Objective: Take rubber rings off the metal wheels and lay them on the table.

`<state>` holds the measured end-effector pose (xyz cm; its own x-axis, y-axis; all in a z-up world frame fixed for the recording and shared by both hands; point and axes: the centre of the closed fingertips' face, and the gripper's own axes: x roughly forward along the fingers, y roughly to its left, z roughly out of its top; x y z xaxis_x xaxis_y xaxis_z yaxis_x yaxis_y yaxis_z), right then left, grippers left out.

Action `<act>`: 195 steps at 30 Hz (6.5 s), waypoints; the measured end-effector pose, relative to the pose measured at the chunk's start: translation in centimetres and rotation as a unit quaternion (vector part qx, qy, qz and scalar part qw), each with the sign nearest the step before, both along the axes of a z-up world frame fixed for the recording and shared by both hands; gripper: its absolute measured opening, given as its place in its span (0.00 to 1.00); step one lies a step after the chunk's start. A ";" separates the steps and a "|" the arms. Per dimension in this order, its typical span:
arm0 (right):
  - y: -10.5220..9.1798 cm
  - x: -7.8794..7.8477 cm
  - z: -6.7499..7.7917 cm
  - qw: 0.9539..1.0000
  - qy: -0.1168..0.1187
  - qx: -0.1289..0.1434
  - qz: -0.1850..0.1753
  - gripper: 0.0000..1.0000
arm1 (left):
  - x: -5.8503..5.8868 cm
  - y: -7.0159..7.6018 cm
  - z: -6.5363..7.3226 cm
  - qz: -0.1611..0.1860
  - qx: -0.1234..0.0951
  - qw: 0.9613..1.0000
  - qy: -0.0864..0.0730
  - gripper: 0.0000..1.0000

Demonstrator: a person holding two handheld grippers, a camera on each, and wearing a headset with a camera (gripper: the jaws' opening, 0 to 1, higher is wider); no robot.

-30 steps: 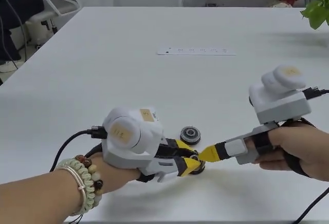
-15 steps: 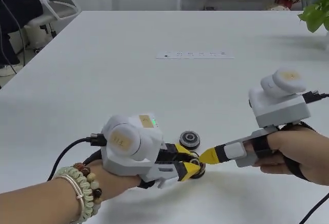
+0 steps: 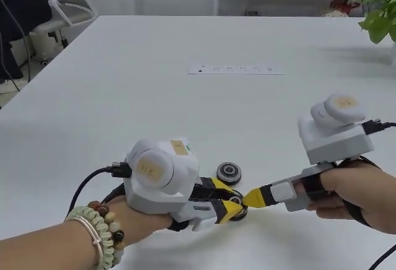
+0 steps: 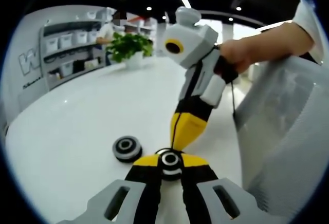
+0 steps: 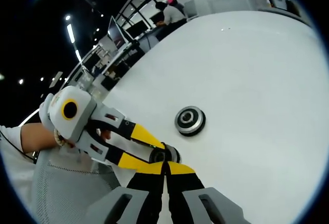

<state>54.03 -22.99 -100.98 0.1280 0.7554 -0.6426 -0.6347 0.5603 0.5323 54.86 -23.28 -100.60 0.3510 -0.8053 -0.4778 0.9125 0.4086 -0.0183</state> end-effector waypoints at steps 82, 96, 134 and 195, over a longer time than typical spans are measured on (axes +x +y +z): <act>1.4 2.4 6.4 0.993 -0.064 0.097 -0.032 0.00 | -6.4 14.5 7.3 0.175 0.005 0.985 0.007 0.81; 4.3 -0.4 5.5 0.993 -0.060 0.094 0.036 0.00 | -7.0 14.2 6.3 0.167 0.009 0.985 0.042 0.92; 5.2 -2.0 -0.4 0.984 -0.128 -0.025 0.121 0.02 | -7.6 14.2 5.6 0.167 0.012 0.984 0.067 0.92; 1.4 2.4 7.4 0.976 -0.214 0.029 0.033 0.59 | -7.6 14.2 5.6 0.163 0.013 0.984 0.066 0.88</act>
<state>56.44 -21.56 -93.61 0.3247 0.8049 -0.4967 -0.8392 0.4874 0.2413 47.31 -9.10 -95.04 0.5220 -0.6465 -0.5563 0.7231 0.6814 -0.1134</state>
